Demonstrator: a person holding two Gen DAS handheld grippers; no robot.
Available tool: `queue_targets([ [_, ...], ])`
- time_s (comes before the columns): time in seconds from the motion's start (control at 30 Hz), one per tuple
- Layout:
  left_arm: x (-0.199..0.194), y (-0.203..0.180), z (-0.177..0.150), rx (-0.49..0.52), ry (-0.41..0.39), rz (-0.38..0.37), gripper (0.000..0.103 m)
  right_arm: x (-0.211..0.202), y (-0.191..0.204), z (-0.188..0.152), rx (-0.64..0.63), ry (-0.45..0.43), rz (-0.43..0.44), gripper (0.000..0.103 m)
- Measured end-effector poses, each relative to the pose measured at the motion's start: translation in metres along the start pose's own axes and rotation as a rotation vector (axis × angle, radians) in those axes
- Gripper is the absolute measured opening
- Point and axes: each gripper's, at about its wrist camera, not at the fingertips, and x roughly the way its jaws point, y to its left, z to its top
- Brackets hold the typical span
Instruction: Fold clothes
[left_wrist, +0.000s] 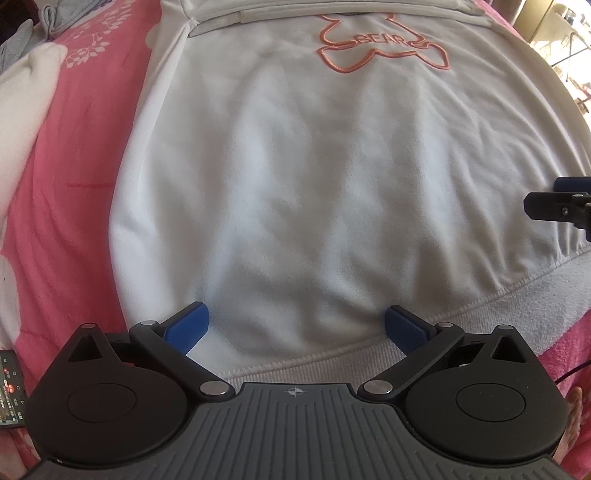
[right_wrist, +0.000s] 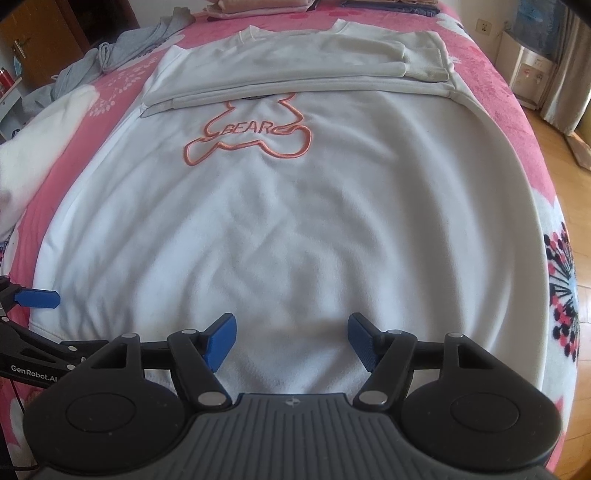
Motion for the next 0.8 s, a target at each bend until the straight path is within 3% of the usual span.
queue_targets([
  [0.3, -0.003, 0.006, -0.010, -0.029, -0.019, -0.002, 0.103, -0.011, -0.003, 0.002, 0.011, -0.075, 0.014, 0.096],
  [0.63, -0.006, 0.015, -0.019, -0.042, -0.030, -0.011, 0.103, -0.025, 0.004, 0.003, -0.039, -0.184, 0.001, 0.103],
  [0.8, -0.008, 0.019, -0.023, -0.046, -0.030, -0.011, 0.103, -0.024, 0.007, 0.004, -0.053, -0.196, -0.020, 0.103],
])
